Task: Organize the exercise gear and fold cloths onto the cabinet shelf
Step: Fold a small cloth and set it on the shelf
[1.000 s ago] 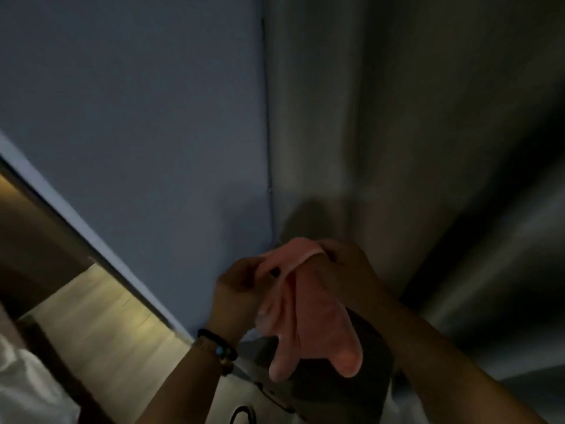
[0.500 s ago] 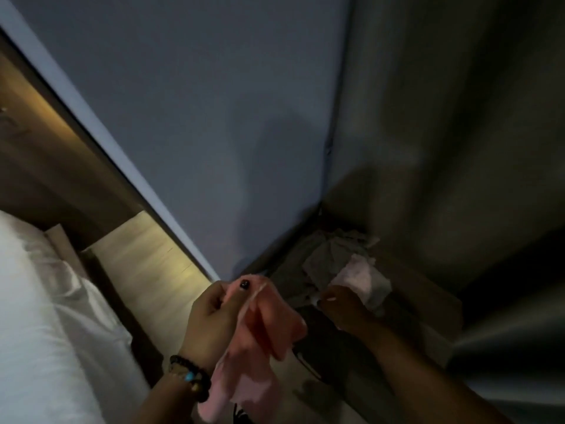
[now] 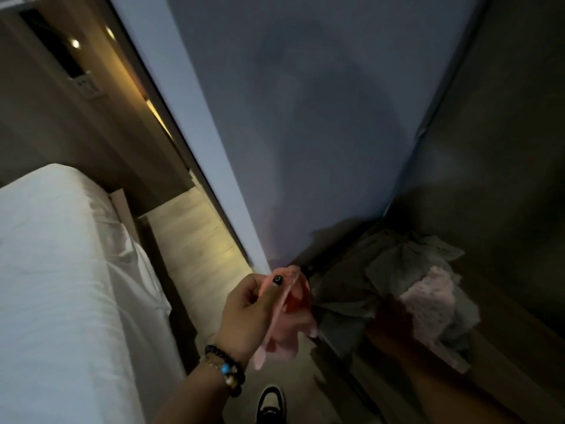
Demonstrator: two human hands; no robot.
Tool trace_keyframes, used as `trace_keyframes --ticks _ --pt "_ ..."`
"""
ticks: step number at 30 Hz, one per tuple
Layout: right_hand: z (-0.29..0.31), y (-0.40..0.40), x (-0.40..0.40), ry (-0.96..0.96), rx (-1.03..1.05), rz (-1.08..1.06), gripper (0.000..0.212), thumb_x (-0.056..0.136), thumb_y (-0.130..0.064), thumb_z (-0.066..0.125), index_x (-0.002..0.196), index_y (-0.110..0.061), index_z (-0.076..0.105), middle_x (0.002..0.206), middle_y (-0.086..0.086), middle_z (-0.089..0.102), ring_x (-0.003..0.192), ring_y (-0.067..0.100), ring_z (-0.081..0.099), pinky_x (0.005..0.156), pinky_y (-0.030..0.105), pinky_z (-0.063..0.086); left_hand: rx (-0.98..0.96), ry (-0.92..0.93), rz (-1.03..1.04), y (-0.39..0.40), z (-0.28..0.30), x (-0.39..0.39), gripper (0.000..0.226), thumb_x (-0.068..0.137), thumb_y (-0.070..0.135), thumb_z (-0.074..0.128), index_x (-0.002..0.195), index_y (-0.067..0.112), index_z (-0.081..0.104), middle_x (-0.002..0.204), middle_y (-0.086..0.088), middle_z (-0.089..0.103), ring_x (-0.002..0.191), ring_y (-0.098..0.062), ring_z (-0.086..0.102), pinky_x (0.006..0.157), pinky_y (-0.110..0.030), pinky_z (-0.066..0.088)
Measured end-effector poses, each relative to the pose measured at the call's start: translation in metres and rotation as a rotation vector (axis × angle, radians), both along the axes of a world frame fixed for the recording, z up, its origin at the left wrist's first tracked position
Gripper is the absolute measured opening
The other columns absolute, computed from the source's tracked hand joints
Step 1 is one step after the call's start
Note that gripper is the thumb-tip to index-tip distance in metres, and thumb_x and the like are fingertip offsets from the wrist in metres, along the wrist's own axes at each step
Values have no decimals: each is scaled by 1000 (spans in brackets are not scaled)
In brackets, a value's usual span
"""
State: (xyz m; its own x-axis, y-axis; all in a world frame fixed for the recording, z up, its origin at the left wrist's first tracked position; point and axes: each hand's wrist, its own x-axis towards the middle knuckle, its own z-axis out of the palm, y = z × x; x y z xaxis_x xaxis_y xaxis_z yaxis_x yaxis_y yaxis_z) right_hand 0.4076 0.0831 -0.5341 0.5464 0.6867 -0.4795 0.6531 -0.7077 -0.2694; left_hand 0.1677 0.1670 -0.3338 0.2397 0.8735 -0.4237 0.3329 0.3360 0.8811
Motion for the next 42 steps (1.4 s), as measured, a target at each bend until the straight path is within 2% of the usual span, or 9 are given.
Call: trace_keyframes --ticks 3,6,9,14,17,22,27,36,42 --pt "33 0 3 31 178 -82 68 89 -30 64 145 -5 35 151 19 33 139 33 33 112 36 23 2 17 20 -5 5 0 49 68 60 61 92 17 66 86 -5 72 66 -16 70 50 -19 51" --pt "83 1 19 -117 279 -115 55 79 -22 72 123 5 55 127 26 57 114 39 56 97 41 45 -13 -29 46 -16 21 7 24 87 39 63 86 16 70 74 1 73 59 -7 67 48 -14 47" --pt "137 -8 41 3 317 -90 34 94 -18 54 127 -6 56 133 19 53 122 33 49 103 37 37 51 2 23 -29 48 19 23 91 34 61 80 18 72 72 0 73 66 -14 68 55 -24 51" --pt "218 -25 57 122 672 -135 40 81 23 52 120 14 55 131 31 50 122 36 48 101 10 26 74 -52 84 -50 82 34 24 93 28 60 80 12 72 76 -9 72 76 -29 65 77 -46 54" --pt "252 -33 61 141 708 -105 27 86 10 57 113 11 63 125 26 56 116 36 53 100 27 36 64 -91 86 -65 101 40 23 93 26 60 80 11 72 79 -12 71 81 -35 65 80 -49 53" --pt "287 -36 60 156 928 -257 21 86 -2 63 89 -20 74 88 -13 71 88 -2 66 82 17 51 63 -154 100 -82 120 47 28 95 27 55 85 8 71 90 -22 69 90 -43 62 89 -58 50" --pt "296 -19 71 36 898 -394 22 86 -2 64 106 3 71 108 22 69 104 37 63 97 41 48 31 -184 120 -92 122 56 29 95 28 55 80 10 73 81 -17 70 81 -35 62 85 -54 51" --pt "324 2 83 -24 705 -524 22 86 -14 59 100 -13 76 108 10 71 99 30 65 88 37 53 -4 -151 147 -89 112 65 27 92 32 59 81 12 72 82 -14 71 84 -38 64 81 -52 52" --pt "350 4 87 35 864 -533 20 86 -9 59 96 -13 76 105 6 73 99 23 66 92 33 50 6 -112 146 -79 111 71 29 93 37 57 78 15 71 69 -5 70 73 -30 64 69 -41 51"
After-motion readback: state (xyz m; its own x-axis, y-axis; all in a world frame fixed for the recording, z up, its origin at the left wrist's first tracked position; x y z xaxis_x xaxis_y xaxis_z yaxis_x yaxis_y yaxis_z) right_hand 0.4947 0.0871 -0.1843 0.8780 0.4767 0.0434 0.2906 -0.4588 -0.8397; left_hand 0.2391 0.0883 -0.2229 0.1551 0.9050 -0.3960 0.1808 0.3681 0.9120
